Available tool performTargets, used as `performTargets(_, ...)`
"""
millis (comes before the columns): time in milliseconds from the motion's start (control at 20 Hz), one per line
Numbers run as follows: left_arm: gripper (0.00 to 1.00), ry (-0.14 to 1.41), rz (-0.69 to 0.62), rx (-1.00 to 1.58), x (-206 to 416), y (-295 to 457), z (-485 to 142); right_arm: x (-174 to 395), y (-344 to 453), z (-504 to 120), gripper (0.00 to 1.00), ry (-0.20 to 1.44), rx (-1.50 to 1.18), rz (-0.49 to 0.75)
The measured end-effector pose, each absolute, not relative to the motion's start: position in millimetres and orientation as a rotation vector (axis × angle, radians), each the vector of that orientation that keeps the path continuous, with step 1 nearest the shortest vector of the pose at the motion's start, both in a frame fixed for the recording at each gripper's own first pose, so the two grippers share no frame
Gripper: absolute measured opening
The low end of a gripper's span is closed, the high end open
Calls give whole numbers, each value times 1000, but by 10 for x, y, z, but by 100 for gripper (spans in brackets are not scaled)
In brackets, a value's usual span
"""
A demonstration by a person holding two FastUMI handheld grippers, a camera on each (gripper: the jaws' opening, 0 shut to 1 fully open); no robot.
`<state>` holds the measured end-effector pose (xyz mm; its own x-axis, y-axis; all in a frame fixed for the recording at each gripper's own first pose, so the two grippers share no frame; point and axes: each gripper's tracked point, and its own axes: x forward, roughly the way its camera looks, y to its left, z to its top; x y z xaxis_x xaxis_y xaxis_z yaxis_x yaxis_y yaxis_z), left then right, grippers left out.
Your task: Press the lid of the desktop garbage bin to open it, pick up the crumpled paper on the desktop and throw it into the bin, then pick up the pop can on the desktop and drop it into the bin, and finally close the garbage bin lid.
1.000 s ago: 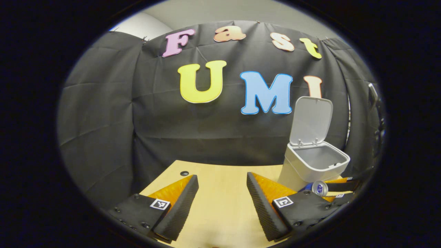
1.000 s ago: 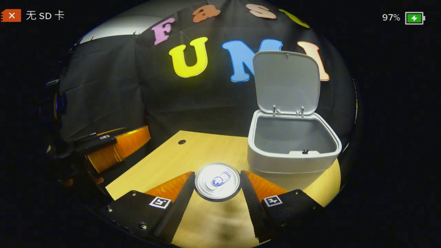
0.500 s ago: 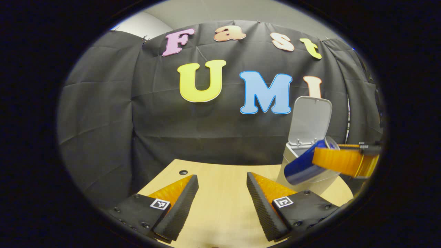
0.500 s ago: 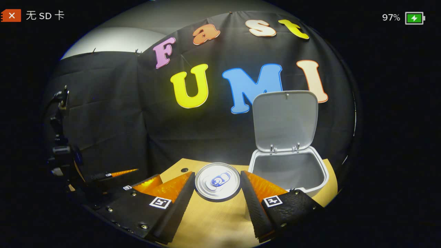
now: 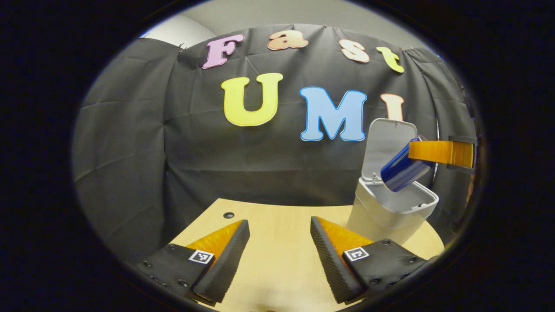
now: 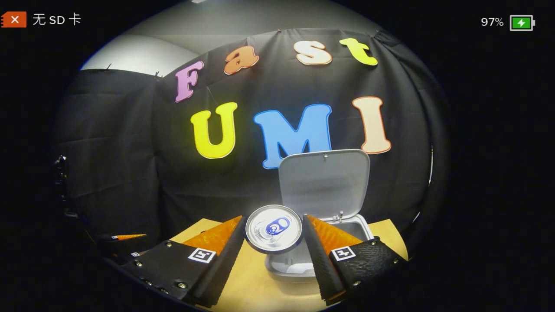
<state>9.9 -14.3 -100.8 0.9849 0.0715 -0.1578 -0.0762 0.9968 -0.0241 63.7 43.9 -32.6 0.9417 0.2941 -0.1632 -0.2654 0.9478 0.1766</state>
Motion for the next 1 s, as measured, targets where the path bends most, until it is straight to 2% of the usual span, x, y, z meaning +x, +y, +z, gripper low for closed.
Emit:
performTargets(50,96,159,73,-30,100,-146,-1016,654,375,-347,82,192,144,271)
performTargets(100,92,161,71,-29,107,-151,-1024,671,315,-369,82,194,134,256)
performTargets(250,96,166,66,-27,124,-164,-1031,733,162,-466,82,203,104,215)
performTargets(600,95,174,69,-22,150,-116,-1046,818,-42,-707,82,255,125,156)
performTargets(750,92,181,71,-25,175,-106,-1078,832,-81,-780,82,271,138,141)
performTargets(800,92,183,71,-26,179,-107,-1081,830,-80,-796,83,275,144,140)
performTargets(850,92,184,71,-26,185,-105,-1079,836,-79,-814,92,279,148,140)
performTargets(900,94,184,71,-26,193,-102,-1083,841,-87,-822,85,280,149,138)
performTargets(1000,92,187,68,-28,198,-110,-1099,847,-89,-822,86,277,147,138)
